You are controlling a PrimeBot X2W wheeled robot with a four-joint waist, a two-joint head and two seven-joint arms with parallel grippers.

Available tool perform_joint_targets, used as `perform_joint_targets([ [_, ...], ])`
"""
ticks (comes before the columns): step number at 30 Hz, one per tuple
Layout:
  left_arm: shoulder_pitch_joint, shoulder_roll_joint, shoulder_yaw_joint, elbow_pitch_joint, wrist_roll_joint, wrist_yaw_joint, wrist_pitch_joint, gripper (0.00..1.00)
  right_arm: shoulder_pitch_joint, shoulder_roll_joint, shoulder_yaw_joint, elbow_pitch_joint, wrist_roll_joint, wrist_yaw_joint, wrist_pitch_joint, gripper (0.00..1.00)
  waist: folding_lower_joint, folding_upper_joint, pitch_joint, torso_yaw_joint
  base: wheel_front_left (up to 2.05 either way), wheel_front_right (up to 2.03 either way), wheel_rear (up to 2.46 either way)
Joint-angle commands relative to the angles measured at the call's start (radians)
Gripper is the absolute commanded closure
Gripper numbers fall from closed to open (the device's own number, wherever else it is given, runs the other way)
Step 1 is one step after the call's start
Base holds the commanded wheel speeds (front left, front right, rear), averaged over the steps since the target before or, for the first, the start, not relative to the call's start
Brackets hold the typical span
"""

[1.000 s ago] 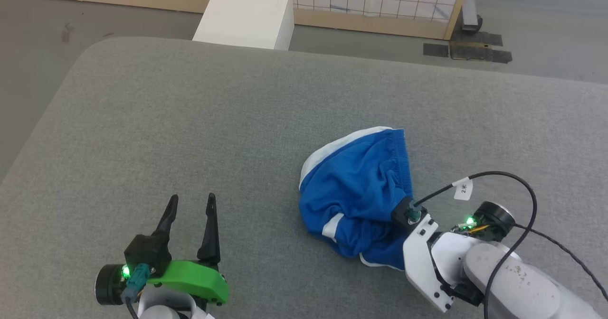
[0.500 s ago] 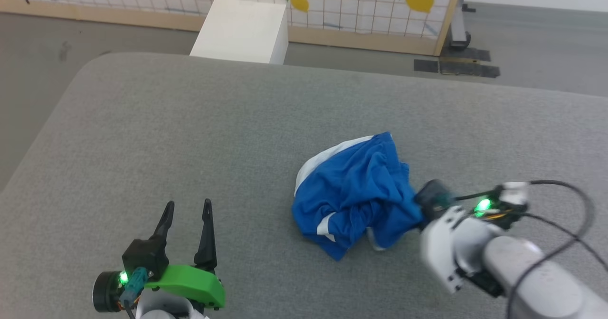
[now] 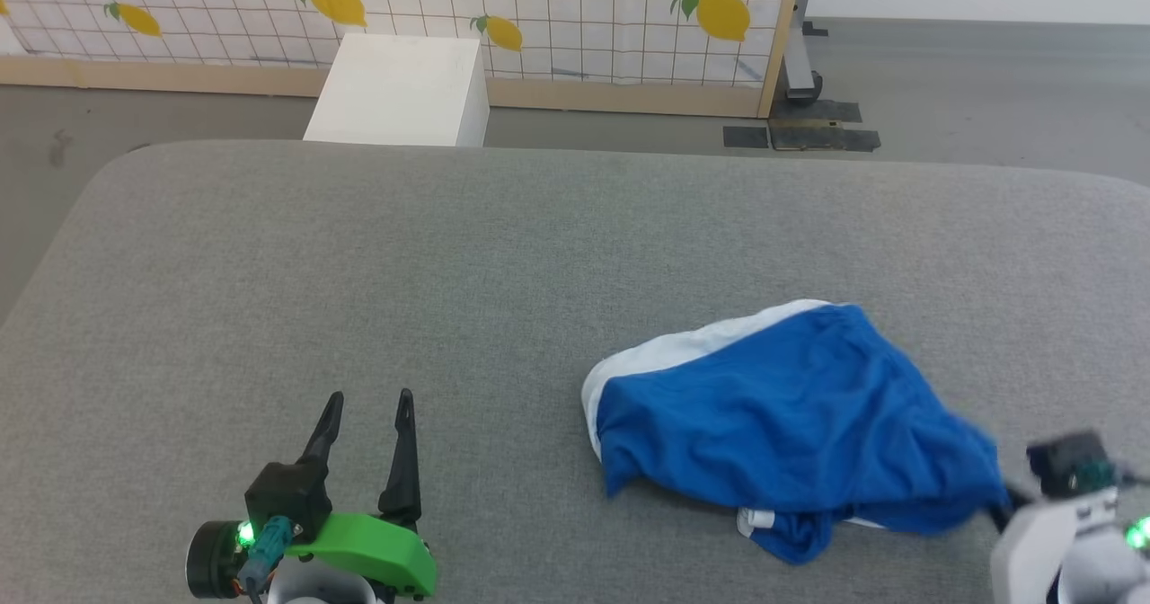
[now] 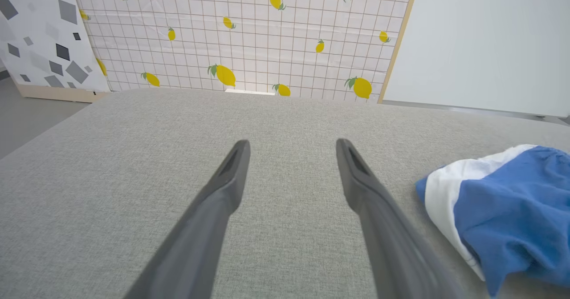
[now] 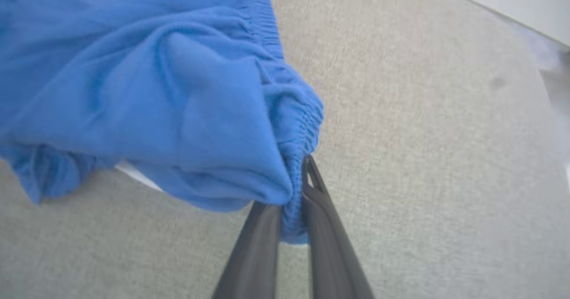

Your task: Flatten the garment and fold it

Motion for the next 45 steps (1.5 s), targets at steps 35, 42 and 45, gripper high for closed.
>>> perform_joint_targets([
  [35,-0.341,-0.003,-0.384,0.393,0.046,-0.083,0.124,0.00,0.140,0.368,-0.308,-0.316,-0.234,-0.002,-0.481,0.00,-0.0001,-0.0001,-0.001,-0.019,0.00,0.00,0.00],
  [42,-0.506,-0.003,-0.591,0.475,-0.129,-0.104,0.422,0.00,0.112,0.374,-0.297,-0.265,-0.283,-0.002,-0.497,0.00,-0.0001,-0.0001,0.048,-0.023,0.00,0.00,0.00],
  [45,-0.571,0.000,-0.702,0.453,-0.242,-0.105,0.533,0.00,0.102,0.375,-0.300,-0.253,-0.282,-0.002,-0.499,0.00,-0.0001,-0.0001,0.066,-0.023,0.00,0.00,0.00],
])
